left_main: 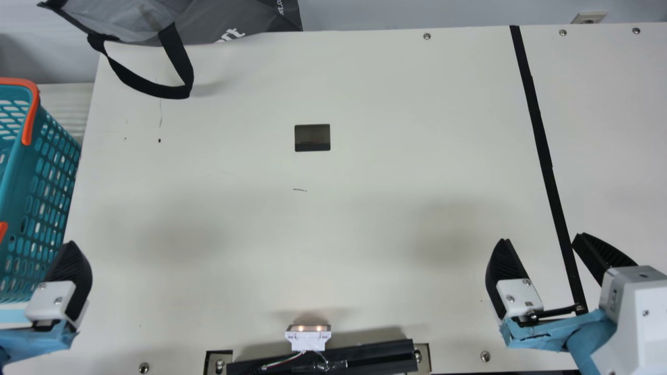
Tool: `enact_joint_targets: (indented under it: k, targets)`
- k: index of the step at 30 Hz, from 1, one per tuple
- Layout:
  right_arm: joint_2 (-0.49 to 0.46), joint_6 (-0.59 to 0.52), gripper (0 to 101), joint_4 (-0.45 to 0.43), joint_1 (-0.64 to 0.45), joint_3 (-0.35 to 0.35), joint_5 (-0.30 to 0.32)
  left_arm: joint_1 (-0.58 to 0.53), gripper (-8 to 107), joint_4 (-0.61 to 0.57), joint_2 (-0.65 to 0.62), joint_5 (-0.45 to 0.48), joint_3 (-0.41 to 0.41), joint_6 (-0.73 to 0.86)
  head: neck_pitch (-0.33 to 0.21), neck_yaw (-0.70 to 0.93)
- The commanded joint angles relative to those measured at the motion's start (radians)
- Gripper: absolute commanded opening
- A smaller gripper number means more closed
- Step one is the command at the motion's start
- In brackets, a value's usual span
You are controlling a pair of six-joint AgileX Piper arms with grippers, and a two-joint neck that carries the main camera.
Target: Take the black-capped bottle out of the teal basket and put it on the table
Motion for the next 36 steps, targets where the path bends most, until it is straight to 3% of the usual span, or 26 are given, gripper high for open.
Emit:
enact_joint_targets:
  k: [1, 27, 36]
  targets:
    - [0.0, 0.0, 91, 0.0, 0.0, 0.0, 0.0, 0.0, 107, 0.0, 0.0, 0.0, 0.0, 0.0, -0.009, 0.008]
    - [0.0, 0.0, 91, 0.001, 0.0, 0.0, 0.001, 0.001, 107, -0.001, -0.001, 0.001, 0.0, 0.002, -0.009, 0.008]
    - [0.0, 0.0, 91, 0.001, 0.0, 0.0, 0.001, 0.064, 107, 0.073, 0.09, -0.091, -0.016, -0.032, -0.009, 0.008]
